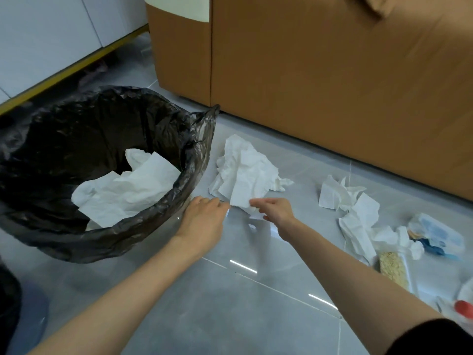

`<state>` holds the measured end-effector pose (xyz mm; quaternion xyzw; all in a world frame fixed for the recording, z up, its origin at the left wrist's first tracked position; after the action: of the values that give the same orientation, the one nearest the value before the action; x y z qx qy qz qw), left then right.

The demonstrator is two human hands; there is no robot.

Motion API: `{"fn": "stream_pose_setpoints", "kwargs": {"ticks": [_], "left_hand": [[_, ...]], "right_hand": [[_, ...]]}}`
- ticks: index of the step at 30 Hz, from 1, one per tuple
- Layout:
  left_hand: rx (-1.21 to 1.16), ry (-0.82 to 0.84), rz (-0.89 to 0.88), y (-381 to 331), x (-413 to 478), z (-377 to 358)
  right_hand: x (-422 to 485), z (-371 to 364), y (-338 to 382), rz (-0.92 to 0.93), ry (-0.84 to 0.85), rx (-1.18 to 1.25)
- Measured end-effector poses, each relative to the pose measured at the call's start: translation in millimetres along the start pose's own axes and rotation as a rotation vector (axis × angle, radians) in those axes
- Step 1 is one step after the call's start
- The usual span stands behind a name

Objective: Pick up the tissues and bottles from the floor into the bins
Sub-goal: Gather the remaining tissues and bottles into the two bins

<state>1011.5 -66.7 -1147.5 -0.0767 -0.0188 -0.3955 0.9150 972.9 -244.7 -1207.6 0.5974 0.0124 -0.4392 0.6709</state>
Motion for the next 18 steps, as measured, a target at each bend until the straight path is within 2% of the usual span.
{"fn": "stream_pose_setpoints", "kwargs": {"ticks": [4, 6, 9, 11, 15, 18], "left_hand": [[-0.129, 0.158, 0.147, 2, -7, -17], [-0.205, 0.181, 0.22, 4, -12, -22], [-0.31, 0.221, 0.27, 8, -15, -29], [-0.384, 0.289, 0.244, 6, -17, -38], [-0.426, 0.5, 0.155, -6, -31, -64], [-0.377, 0.527, 0.127, -17, -44, -82]], "right_hand": [[-9, 27, -23, 0.01, 0.058, -0.184], [-12, 40, -36, 0.003, 0.1, -0.325], [-22, 45, -50, -0.004, 0.332, -0.477], [-31, 44, -51, -0.005, 0.451, -0.455], [-28, 40, -48, 0.014, 0.469, -0.325], [-26, 31, -50, -0.034, 0.51, -0.224]]}}
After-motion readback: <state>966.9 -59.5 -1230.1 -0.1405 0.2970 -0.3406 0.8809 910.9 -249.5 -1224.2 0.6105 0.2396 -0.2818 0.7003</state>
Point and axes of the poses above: each hand's wrist, its own x-axis towards the middle knuckle, its own z-axis out of the back of the hand, y = z × x, the point moved 4 cm from there along x, towards the middle knuckle, and after that the axes turned 6 degrees about -y, right-handed, at the moved point
